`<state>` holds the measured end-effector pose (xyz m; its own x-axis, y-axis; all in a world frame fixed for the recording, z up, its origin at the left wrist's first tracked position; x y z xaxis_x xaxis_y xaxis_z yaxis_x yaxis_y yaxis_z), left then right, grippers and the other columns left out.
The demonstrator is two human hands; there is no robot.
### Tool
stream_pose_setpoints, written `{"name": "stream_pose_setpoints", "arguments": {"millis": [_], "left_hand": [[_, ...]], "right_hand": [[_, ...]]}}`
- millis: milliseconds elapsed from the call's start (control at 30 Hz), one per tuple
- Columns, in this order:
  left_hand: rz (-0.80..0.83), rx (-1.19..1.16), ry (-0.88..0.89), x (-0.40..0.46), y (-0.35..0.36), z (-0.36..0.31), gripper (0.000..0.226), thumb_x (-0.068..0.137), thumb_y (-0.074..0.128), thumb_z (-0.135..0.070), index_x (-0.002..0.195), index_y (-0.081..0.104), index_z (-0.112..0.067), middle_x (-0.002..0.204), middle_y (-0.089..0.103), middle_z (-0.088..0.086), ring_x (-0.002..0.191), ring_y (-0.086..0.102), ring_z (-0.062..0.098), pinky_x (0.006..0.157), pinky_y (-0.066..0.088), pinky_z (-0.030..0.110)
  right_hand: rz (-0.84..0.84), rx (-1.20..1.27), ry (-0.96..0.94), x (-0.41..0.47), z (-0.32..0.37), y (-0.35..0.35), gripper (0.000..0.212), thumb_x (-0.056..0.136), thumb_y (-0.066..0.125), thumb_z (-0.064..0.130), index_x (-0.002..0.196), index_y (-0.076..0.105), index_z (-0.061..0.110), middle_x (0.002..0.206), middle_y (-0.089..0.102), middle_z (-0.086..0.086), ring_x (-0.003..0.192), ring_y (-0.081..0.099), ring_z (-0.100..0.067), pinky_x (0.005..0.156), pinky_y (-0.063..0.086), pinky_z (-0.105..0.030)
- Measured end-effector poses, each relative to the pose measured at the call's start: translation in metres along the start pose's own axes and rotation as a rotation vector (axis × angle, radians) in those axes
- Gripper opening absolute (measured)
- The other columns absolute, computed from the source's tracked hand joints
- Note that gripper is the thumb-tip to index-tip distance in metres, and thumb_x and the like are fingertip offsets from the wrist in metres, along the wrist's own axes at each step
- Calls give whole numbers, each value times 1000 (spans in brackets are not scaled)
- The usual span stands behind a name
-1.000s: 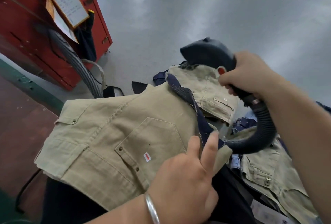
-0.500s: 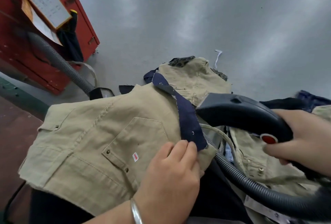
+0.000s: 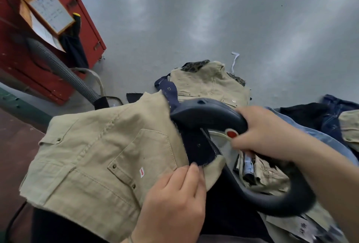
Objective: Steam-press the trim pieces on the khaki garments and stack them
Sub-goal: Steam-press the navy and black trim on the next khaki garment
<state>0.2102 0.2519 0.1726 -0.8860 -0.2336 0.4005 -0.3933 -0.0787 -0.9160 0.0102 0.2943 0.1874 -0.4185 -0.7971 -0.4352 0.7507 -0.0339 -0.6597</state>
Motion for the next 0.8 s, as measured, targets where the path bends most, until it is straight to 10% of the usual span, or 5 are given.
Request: {"name": "stream_pose_setpoints", "arguments": {"millis": [533, 700, 800], "left_hand": [[79, 28, -21, -4, -6, 4, 29, 82, 50, 0, 79, 77, -7, 83, 73, 8, 49, 58, 15, 36, 41, 22], [74, -36, -64, 3, -6, 8, 45, 93, 33, -1, 89, 77, -9, 83, 71, 4, 57, 61, 16, 38, 43, 24], [70, -44, -71, 5, -5, 8, 45, 95, 34, -2, 86, 77, -9, 82, 71, 5, 57, 62, 17, 39, 43, 25]], "right_hand": [[-338, 199, 121, -11, -45, -100, 26, 68, 76, -2, 71, 67, 22, 47, 62, -11, 36, 59, -22, 43, 51, -35], [-98, -13, 310, -60, -87, -62, 56, 85, 68, -6, 63, 73, 46, 53, 67, 8, 53, 64, -8, 84, 54, -47], [-77, -132, 163, -78, -33, -39, 35, 56, 64, 46, 91, 65, 48, 50, 64, 15, 45, 62, -6, 45, 50, -23]]}}
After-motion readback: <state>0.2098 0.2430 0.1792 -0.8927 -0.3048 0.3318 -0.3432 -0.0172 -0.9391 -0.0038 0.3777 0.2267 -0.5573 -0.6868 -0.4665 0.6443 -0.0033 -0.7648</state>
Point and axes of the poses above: each hand's wrist, its own x-axis towards the middle knuckle, its own y-axis out of the palm, z = x × y, the point moved 3 cm from there along x, towards the middle knuckle
